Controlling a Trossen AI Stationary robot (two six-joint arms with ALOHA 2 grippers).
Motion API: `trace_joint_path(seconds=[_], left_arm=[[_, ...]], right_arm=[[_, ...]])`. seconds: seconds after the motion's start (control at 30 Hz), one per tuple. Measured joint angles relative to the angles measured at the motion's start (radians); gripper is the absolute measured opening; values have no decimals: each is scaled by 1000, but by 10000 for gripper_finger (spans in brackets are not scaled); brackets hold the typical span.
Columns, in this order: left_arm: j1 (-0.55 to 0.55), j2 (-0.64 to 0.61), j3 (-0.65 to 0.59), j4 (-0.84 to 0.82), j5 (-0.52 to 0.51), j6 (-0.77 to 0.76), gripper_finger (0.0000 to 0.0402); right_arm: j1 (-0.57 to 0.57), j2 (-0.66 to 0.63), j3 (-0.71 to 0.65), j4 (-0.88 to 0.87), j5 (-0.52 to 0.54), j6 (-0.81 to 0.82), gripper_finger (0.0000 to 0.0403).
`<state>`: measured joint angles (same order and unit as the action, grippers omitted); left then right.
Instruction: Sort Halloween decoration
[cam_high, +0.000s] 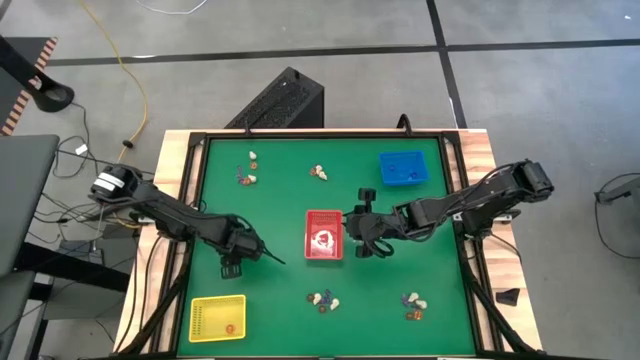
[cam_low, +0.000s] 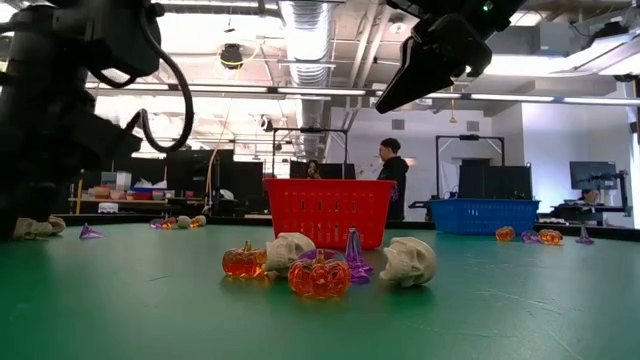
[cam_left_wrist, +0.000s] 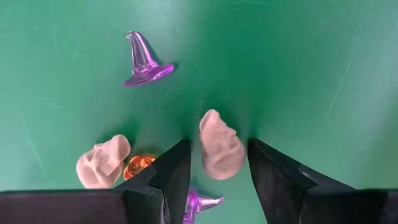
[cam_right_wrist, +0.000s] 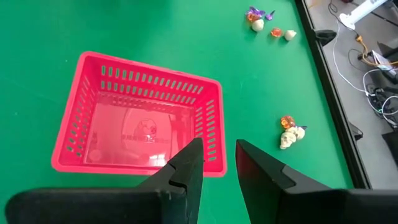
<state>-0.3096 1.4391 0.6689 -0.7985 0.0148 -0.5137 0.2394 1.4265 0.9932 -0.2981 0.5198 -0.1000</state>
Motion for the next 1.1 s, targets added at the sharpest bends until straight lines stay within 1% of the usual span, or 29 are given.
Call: trace_joint_path(seconds=[0.13, 0.23, 0.4, 0.53, 0.67, 0.73, 0.8, 0.9, 1.1], left_arm=[[0, 15, 0, 0, -8, 6, 150], [0, 0, -2, 2, -12, 4, 139], [0, -28, -5, 8, -25, -5, 91], [2, -48, -7, 15, -63, -6, 60], [2, -65, -7, 18, -60, -6, 62], [2, -79, -7, 38, -56, 1, 72], [2, -96, -6, 89, -56, 25, 80], [6, -130, -6, 210, -64, 94, 79], [51, -172, -4, 605, -140, 307, 66]], right_arm=[[0, 0, 0, 0, 0, -14, 125], [-6, 0, 0, 0, 0, -14, 125], [-7, 0, 0, 0, 0, -17, 125], [-6, 0, 0, 0, 0, -17, 125], [-6, 0, 0, -6, 0, -17, 125], [-7, 0, 0, -11, 0, -17, 125], [-6, 0, 0, -14, 0, -17, 125], [-6, 0, 0, -21, 0, -17, 125], [-7, 0, 0, -34, 1, -17, 125]])
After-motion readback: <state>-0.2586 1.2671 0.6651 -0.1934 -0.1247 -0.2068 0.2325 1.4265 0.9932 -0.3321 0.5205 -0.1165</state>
